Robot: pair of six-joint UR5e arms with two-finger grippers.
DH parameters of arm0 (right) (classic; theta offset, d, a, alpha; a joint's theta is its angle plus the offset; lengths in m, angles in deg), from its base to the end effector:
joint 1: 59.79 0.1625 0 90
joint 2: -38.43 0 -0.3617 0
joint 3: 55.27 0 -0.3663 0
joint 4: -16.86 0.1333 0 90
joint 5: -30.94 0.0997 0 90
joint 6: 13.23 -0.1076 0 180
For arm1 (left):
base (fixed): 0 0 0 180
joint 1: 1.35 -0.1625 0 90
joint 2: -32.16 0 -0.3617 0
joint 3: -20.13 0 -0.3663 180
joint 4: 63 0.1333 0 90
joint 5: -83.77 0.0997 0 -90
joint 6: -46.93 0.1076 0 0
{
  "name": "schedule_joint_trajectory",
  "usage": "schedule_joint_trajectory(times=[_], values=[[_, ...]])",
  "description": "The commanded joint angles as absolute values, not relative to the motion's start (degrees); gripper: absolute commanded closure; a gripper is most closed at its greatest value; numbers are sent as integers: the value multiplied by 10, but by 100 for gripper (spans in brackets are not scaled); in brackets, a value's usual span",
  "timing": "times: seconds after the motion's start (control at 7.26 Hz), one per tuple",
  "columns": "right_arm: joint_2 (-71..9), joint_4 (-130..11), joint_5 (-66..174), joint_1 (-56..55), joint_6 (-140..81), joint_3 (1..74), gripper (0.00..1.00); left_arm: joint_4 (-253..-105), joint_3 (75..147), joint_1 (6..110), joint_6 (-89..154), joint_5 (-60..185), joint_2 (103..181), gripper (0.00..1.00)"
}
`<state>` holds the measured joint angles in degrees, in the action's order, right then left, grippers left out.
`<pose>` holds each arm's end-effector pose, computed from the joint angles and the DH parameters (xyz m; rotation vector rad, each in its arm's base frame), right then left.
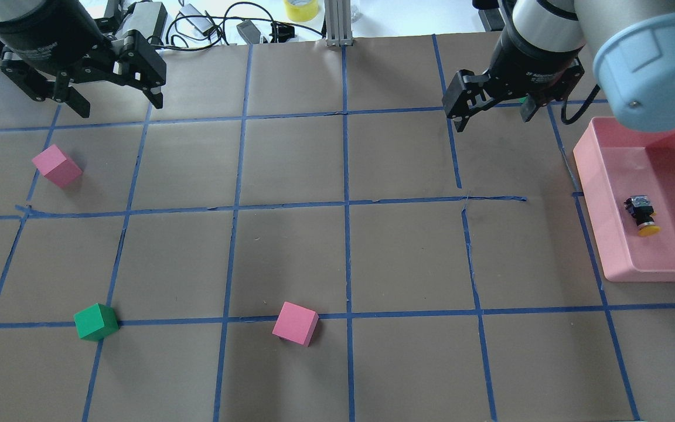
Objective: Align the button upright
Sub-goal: 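Move the right gripper over the pink box toward the black button switch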
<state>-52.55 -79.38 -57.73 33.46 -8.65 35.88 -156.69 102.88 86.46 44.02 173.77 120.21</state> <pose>0.1623 -0.4622 0.4266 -0.2146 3.1078 -0.1656 -0.1157 -0.4636 0.4850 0.1396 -3.1343 0.1510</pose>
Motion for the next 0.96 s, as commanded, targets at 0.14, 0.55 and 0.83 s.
schedule_joint_trajectory(times=[0.14, 0.55, 0.83], values=[[-524, -795, -577, 332, -86, 361, 0, -1560, 1028, 861, 440, 1732, 1208, 0], [-520, -797, -577, 307, -78, 359, 0, -1560, 1027, 864, 440, 1732, 1208, 0], [-512, -794, -570, 236, -68, 359, 0, -1560, 1027, 862, 440, 1731, 1208, 0]])
